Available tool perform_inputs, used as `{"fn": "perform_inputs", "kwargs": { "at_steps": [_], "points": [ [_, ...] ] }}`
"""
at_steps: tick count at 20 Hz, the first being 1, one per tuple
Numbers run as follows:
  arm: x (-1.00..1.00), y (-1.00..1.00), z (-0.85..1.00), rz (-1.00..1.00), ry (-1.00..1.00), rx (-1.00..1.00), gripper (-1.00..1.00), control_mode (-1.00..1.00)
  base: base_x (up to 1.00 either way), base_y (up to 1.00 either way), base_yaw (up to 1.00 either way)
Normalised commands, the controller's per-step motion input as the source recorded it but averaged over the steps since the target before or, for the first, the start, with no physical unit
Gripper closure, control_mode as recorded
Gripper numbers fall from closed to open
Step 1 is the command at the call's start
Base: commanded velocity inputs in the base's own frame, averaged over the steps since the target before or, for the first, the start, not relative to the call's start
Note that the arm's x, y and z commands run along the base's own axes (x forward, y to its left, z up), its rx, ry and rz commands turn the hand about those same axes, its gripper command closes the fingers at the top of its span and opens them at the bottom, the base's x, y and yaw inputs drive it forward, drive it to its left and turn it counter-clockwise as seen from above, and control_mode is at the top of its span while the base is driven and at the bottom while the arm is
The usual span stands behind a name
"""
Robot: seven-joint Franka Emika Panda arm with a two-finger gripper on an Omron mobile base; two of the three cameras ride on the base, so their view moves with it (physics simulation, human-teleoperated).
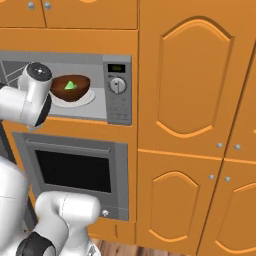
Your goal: Pick the corn from the sink and place it in the bowl. Then pick the bowl and place it in the microwave. Then close the microwave door and press the start button.
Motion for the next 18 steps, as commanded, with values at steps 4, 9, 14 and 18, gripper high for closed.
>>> {"fn": "perform_inputs", "kwargs": {
  "at_steps": [4, 9, 14, 18],
  "points": [
    [-1.0, 0.23, 0.39, 0.42, 0.0, 0.0, -1.0, -1.0, 0.0, 0.0, 0.0],
    [-1.0, 0.15, 0.32, 0.32, 0.0, 0.0, -1.0, -1.0, 0.0, 0.0, 0.0],
    [-1.0, 0.0, 0.0, 0.27, -0.01, 0.03, -1.0, -1.0, 0.0, 0.0, 0.0],
    [-1.0, 0.0, 0.0, 0.23, -0.03, 0.07, -1.0, -1.0, 0.0, 0.0, 0.0]
  ]
}}
